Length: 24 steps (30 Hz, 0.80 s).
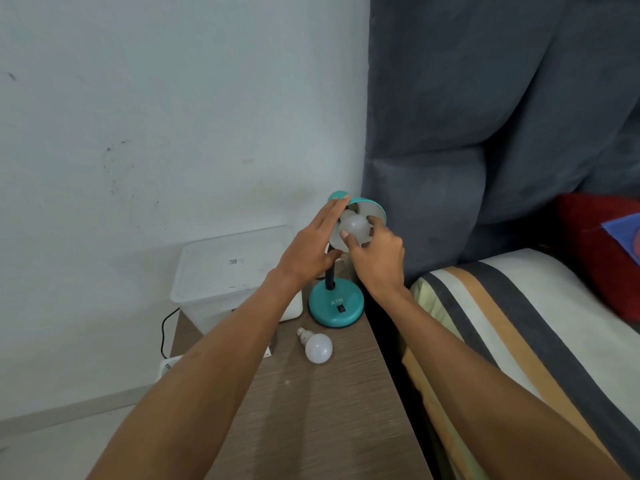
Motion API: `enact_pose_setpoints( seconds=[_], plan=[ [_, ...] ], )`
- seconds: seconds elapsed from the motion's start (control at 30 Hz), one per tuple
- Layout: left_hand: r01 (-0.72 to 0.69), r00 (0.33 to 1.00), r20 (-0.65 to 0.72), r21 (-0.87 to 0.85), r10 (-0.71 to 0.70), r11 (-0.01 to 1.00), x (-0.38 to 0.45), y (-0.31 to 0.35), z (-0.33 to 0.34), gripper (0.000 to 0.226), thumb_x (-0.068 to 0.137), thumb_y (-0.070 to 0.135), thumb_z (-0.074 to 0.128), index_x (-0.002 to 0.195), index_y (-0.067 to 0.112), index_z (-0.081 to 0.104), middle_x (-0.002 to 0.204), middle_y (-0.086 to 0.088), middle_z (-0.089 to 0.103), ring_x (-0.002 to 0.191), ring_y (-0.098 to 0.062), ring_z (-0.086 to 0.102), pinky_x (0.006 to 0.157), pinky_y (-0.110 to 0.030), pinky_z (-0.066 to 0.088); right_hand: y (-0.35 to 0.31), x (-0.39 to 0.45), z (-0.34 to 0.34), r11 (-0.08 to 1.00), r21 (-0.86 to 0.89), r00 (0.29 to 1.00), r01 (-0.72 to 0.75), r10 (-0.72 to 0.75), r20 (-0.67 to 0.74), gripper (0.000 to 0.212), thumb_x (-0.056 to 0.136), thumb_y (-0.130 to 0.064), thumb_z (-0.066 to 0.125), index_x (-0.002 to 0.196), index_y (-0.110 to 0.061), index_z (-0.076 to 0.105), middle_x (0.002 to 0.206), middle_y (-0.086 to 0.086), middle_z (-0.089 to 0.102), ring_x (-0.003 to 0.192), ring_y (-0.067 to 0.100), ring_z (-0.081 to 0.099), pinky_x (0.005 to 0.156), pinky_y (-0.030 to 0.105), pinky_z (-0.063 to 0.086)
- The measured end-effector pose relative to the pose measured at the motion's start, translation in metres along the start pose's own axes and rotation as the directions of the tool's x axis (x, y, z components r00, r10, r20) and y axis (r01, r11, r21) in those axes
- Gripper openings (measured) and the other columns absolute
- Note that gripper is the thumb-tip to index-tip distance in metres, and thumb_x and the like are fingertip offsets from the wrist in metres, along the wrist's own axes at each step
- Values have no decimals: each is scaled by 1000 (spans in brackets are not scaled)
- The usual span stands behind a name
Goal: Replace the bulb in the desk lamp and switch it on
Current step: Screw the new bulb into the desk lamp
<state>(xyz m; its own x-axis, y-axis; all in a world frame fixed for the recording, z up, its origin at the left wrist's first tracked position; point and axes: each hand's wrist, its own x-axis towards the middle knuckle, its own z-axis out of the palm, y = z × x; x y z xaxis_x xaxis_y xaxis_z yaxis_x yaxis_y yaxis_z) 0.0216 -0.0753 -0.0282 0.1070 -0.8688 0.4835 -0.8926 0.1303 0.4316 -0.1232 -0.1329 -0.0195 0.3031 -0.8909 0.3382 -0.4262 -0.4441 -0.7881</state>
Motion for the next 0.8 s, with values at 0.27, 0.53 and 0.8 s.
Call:
enact_pose_setpoints(
  seconds=[0.27,0.53,0.8],
  plan=[
    [-18,1000,-3,21,18,1000,-2,3,-1,98,87,11,82,163,20,21,169,-3,29,147,-27,43,115,-36,45,-2,-3,-2,963,-135,972,235,-234,22,53,91,-26,69,140,-23,49,140,10,44,114,33,58,93,44,53],
    [-5,1000,3,17,5,1000,-1,1,-2,98,86,11,83,163,20,22,169,-4,28,148,-28,42,116,-37,43,-3,5,-4,999,-43,999,-33,34,35,63,87,-49,69,136,-12,54,116,14,69,105,31,67,87,38,54],
    [-17,1000,7,29,17,999,-3,2,0,100,86,9,82,164,22,20,170,-3,27,135,-32,55,109,-42,52,-5,0,-2,937,-240,967,254,-241,80,53,90,-26,70,139,-20,51,136,13,46,113,35,58,91,46,54]
  ],
)
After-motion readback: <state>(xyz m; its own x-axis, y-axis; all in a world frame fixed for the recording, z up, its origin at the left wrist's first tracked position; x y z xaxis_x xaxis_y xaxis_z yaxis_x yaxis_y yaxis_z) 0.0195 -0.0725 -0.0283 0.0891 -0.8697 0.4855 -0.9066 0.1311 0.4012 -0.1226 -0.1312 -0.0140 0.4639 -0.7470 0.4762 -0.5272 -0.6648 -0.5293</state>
